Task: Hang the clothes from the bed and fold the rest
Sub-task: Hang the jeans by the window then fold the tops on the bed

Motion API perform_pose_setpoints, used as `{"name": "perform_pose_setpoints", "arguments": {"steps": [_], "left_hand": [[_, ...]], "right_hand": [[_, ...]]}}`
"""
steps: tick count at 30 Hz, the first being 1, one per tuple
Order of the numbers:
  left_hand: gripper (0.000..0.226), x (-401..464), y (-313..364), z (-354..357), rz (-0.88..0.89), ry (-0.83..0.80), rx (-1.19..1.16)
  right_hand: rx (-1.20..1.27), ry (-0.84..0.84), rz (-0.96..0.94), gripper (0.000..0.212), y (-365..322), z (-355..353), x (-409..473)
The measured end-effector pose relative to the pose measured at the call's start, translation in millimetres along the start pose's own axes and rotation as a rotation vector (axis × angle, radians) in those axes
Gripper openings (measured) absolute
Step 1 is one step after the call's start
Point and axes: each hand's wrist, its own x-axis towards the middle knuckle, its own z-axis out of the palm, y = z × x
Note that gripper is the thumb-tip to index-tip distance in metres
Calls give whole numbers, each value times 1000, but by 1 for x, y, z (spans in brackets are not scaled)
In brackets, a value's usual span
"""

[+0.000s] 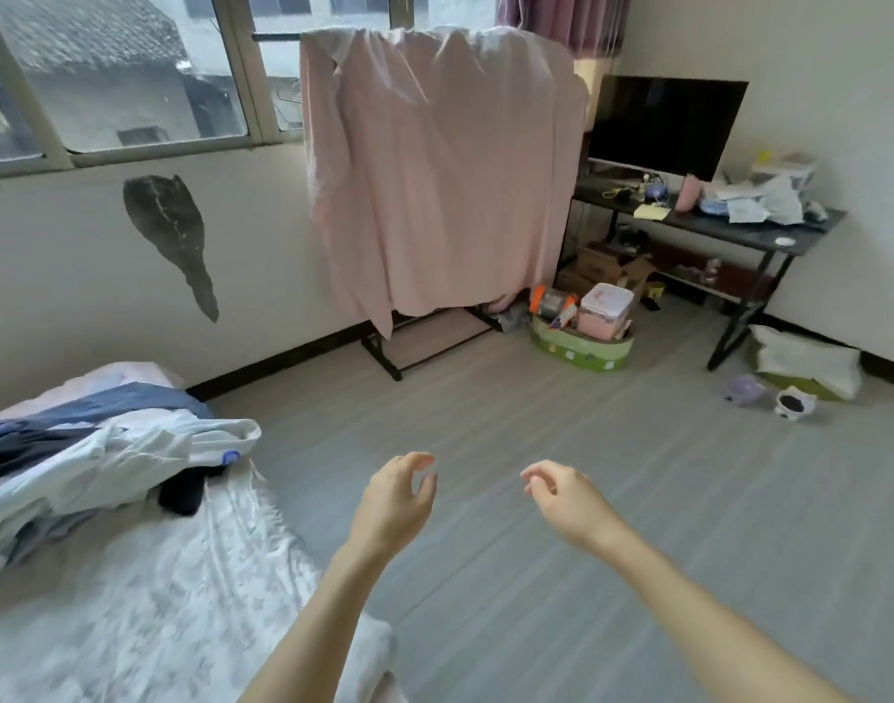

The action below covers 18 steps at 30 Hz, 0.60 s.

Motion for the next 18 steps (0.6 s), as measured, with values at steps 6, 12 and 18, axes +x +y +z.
{"name": "perform_pose_setpoints", "arguments": {"steps": [6,12,18], "left_hand": [[28,78,-6,-7,-34,95,38],[28,153,-65,-45,-149,188,55],[29,206,-167,-115,-323,285,67]], "right_hand": [[13,-135,-120,26,-35,3,92],[-12,-237,-219,28,-93,34,189],[-77,-371,-331,29,-191,112,287]]}}
